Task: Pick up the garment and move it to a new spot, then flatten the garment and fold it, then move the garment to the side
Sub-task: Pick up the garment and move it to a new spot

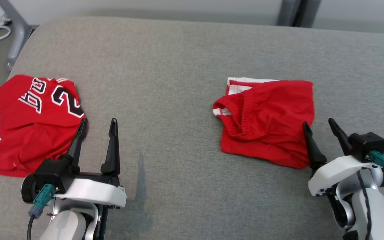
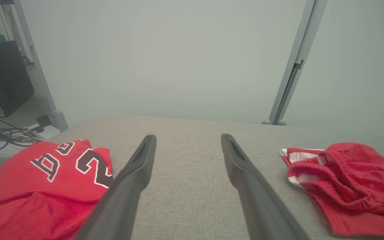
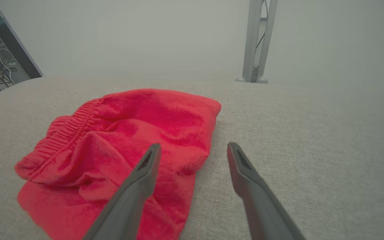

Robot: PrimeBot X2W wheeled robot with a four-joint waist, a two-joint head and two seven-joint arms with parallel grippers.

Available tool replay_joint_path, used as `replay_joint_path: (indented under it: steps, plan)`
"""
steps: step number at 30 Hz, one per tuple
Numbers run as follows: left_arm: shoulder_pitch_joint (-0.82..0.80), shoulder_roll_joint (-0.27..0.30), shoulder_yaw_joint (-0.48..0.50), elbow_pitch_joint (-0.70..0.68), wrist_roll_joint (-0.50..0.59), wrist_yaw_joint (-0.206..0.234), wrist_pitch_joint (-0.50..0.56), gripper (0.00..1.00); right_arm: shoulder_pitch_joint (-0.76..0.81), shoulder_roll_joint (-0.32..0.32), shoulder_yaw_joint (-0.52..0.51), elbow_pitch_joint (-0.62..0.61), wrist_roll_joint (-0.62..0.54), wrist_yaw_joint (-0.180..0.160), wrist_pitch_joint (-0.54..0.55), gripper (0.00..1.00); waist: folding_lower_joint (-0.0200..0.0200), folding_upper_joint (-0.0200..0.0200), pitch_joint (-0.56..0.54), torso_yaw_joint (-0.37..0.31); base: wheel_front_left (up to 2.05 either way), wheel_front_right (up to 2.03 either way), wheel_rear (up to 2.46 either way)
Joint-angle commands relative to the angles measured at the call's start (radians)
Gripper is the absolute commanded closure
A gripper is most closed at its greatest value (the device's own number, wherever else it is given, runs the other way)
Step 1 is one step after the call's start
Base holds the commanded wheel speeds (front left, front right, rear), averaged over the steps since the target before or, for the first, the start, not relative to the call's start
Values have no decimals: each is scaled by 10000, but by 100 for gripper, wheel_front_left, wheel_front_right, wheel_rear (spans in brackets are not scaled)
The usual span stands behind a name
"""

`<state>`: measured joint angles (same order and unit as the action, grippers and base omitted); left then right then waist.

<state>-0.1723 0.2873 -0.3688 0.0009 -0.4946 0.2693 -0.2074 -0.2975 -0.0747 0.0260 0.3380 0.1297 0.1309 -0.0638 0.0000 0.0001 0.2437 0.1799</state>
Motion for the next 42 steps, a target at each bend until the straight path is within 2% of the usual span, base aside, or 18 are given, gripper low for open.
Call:
replay_joint_path:
  steps: [1,7,12,13,14,15,21,25,32,37,42]
  plan:
    - [-257,-40,32,117,-61,-77,-126,0,-245,-78,136,508,109,-3,-113,0,0,-1,320,306,0,0,0]
    - [-498,-141,64,357,-62,-215,-296,0,-325,-54,707,1642,475,-3,84,0,0,-1,487,427,0,0,0]
    - [-570,-147,113,463,-41,-270,-364,0,-157,-133,909,1956,752,-3,404,0,0,-1,526,380,0,0,0]
    - [-588,-143,131,483,-33,-283,-382,0,-171,-149,918,1940,817,-3,406,54,0,-1,530,356,0,0,0]
    - [-599,-139,140,500,-25,-298,-390,0,-179,-186,932,1929,855,-3,444,88,0,-1,528,332,0,0,0]
    - [-602,-136,145,521,-19,-299,-400,0,-199,-236,957,1930,919,-3,493,100,0,-1,519,310,0,0,0]
    - [-678,-83,163,490,86,-345,-451,0,-288,-774,1056,1523,693,-17,463,100,0,-1,511,74,0,0,0]
    - [-686,16,207,362,108,-353,-466,0,-123,-1044,1257,972,447,-12,547,100,0,-1,598,-436,0,0,0]
    - [-764,375,300,22,170,-327,-233,0,-320,-1634,1988,398,290,-4,679,100,0,-1,986,-2150,0,0,0]
    - [-1111,722,191,-376,428,-328,140,0,-945,-2097,2619,727,425,-4,586,100,0,-1,1554,-3442,0,0,0]
    - [-1654,1139,-14,-844,779,-453,745,0,-1949,-2693,2748,1598,434,-4,-3,100,0,-1,2276,-4385,0,0,0]
